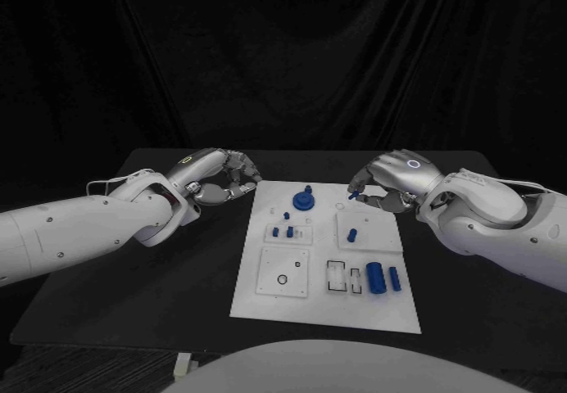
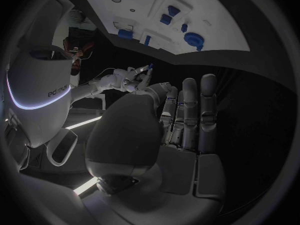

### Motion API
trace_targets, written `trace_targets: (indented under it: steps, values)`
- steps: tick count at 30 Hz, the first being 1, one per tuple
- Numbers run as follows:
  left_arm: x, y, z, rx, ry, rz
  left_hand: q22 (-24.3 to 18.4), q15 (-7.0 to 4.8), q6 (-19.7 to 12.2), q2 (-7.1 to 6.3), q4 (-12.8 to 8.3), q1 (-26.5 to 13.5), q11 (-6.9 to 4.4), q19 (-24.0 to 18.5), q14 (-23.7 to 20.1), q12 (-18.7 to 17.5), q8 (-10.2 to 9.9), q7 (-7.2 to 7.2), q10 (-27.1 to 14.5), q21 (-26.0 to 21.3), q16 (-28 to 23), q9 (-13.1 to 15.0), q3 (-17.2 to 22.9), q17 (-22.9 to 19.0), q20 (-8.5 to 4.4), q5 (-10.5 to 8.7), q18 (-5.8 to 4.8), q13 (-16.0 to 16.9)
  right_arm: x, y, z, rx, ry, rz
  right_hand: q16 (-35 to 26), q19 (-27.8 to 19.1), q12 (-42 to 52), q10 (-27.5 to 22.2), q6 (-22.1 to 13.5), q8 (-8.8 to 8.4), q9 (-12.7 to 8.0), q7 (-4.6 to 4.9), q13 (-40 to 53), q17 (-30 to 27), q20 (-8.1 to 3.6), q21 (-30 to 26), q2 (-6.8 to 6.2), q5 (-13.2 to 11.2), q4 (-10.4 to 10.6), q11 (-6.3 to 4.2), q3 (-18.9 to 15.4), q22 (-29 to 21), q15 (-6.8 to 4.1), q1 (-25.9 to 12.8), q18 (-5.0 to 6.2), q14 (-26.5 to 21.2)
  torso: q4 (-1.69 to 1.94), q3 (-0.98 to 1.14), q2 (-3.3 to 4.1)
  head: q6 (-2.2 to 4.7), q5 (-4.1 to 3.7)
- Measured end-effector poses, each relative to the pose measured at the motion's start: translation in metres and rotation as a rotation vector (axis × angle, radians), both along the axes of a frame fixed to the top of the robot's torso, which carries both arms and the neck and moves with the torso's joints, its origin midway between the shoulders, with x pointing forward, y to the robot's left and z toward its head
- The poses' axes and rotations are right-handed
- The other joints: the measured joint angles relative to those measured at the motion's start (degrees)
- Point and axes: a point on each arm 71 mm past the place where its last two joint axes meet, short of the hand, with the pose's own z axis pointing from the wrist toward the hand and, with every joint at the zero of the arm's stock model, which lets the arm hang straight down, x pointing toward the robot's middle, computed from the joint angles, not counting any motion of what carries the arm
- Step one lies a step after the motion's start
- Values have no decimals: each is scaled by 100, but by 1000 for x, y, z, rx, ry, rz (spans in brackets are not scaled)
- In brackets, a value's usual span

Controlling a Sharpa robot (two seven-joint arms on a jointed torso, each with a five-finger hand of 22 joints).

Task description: Assemble the parts on the task board

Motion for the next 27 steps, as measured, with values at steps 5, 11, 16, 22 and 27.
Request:
trace_targets:
  steps: [5,11,16,22,27]
  values:
    - [0,0,-3,4,11,1,0,0,0,0,-1,0,0,0,0,0,0,0,0,0,0,0,-1,0,0,0,0,0,-13,25,4,11,16,67,0,0,-12,0,-1,-6,0,0,-8,-6,0,0,0,0,0,0,0,0,0,0,0,0,1,0,0,0,81]
    - [-1,0,-6,6,19,0,0,0,0,20,-1,20,0,0,0,0,0,0,0,0,-24,0,-1,0,0,0,0,-9,-23,49,3,1,31,127,0,6,-12,11,-11,-12,0,9,-14,-23,6,0,0,0,0,12,0,-1,0,0,0,0,1,-1,0,0,184]
    - [-2,1,-7,8,23,1,-1,0,0,20,-1,20,0,-21,0,0,-1,0,0,-37,-23,0,-1,-5,-21,0,0,-9,-29,62,-4,-19,50,158,0,21,-12,19,-12,-16,0,9,-15,-25,21,-4,0,0,0,20,0,-1,20,0,1,-20,1,-1,0,0,269]
    - [-3,3,-7,11,24,5,-1,0,0,20,-1,20,0,-21,0,0,-1,0,0,-37,-23,-1,-1,-5,-21,0,1,-9,-37,77,-17,-49,77,194,0,21,-12,19,-20,1,-5,19,-20,-44,21,-25,0,0,0,20,0,-1,20,0,1,-20,1,-2,-1,0,369]
    - [-4,3,-7,12,24,4,-1,0,0,20,0,20,0,-20,0,0,-1,0,0,-37,-23,-1,-1,-5,-21,0,0,-9,-43,86,-27,-71,102,214,0,21,-34,19,-9,1,-15,33,-26,-44,21,-24,0,0,0,20,-1,-1,20,0,1,-20,1,-3,-1,0,439]
